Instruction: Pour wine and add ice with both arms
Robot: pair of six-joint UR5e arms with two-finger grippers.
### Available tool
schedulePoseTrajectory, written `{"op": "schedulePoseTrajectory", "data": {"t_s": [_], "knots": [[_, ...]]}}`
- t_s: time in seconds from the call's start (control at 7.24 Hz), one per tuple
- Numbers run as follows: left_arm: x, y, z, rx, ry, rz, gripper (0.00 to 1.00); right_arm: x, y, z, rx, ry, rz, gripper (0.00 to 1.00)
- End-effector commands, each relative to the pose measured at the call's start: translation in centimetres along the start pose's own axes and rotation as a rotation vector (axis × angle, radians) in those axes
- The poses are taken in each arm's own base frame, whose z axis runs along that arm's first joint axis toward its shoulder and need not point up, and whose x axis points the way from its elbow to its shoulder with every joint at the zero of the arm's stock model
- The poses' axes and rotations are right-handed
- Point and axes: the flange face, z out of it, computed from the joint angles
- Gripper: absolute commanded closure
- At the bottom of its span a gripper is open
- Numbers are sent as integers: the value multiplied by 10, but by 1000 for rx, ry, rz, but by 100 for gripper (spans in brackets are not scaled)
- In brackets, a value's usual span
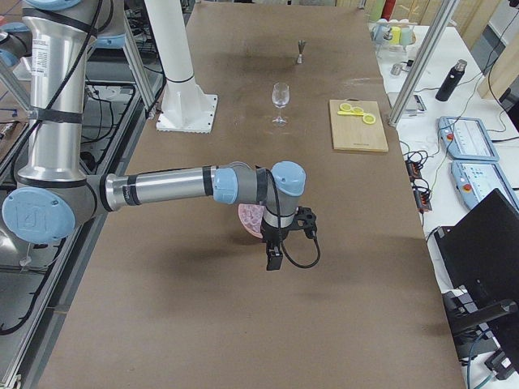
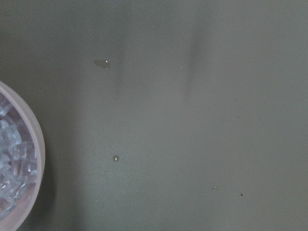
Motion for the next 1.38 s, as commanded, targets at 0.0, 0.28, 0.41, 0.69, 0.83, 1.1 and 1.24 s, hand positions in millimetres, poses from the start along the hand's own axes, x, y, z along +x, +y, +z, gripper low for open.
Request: {"op": "schedulePoseTrajectory", "data": {"t_s": [0.0, 0.28, 0.41, 0.69, 0.83, 1.1, 1.24], "knots": [[0, 0, 1, -1, -1, 2, 2, -1, -3, -3, 17, 4, -7, 0], [1, 0, 0, 2, -1, 4, 2, 8, 1, 12, -9, 0, 14, 0], [1, 0, 0, 2, -1, 4, 2, 11, -3, 15, -14, 1, 19, 0], [0, 0, 1, 0, -1, 3, 2, 10, -6, 11, 12, 3, 5, 0], [0, 0, 1, 1, -1, 4, 2, 10, -6, 5, 27, 8, 1, 0], [0, 1, 1, 0, 0, 4, 2, 30, 0, 3, 10, 189, 3, 0], [-1, 5, 2, -2, 0, 2, 2, 29, -2, -3, 20, 226, -5, 0]]}}
